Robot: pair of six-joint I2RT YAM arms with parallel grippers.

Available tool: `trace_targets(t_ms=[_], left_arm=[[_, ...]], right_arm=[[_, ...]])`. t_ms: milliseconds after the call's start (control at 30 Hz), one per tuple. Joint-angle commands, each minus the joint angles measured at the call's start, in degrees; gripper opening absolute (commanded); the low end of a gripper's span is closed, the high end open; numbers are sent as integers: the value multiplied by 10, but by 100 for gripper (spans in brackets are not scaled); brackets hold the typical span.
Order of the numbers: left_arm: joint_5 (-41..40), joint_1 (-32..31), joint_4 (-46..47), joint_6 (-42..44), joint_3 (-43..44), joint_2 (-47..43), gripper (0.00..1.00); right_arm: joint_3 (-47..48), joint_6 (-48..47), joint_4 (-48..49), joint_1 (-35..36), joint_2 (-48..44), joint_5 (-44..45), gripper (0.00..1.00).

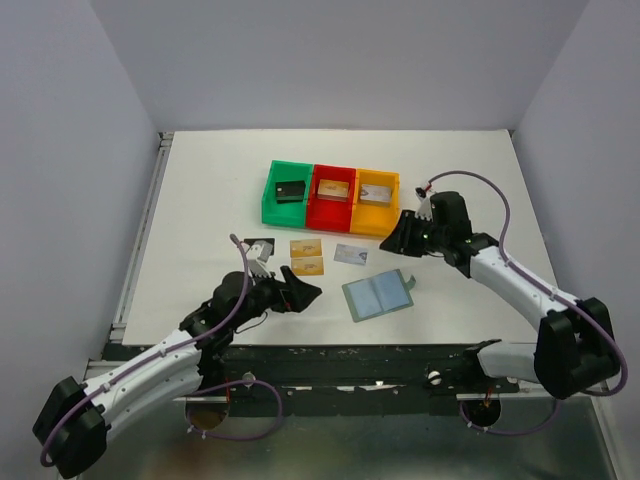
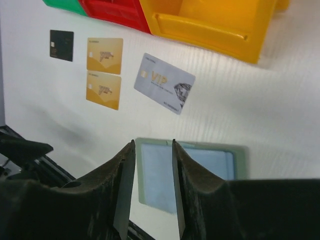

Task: Take the credit cards out of the card holder
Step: Place the credit card at the center of the board, then remove the credit card from the card holder.

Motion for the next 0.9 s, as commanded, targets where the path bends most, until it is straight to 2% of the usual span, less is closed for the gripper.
trace_targets(t_ms=[0,133,300,867], left_arm=[[43,0,-6,31,61,99,99],[61,-17,27,32,95,185,98],[50,-48,35,31,124,234,98],[34,-57,25,25,105,196,97]], right_arm=[[-49,-47,-98,10,-75,90,46],[-92,-42,-135,13,-130,144,52],[-114,-21,-166,13,-144,196,55],[-107,-19,-174,13,-127,255,59]])
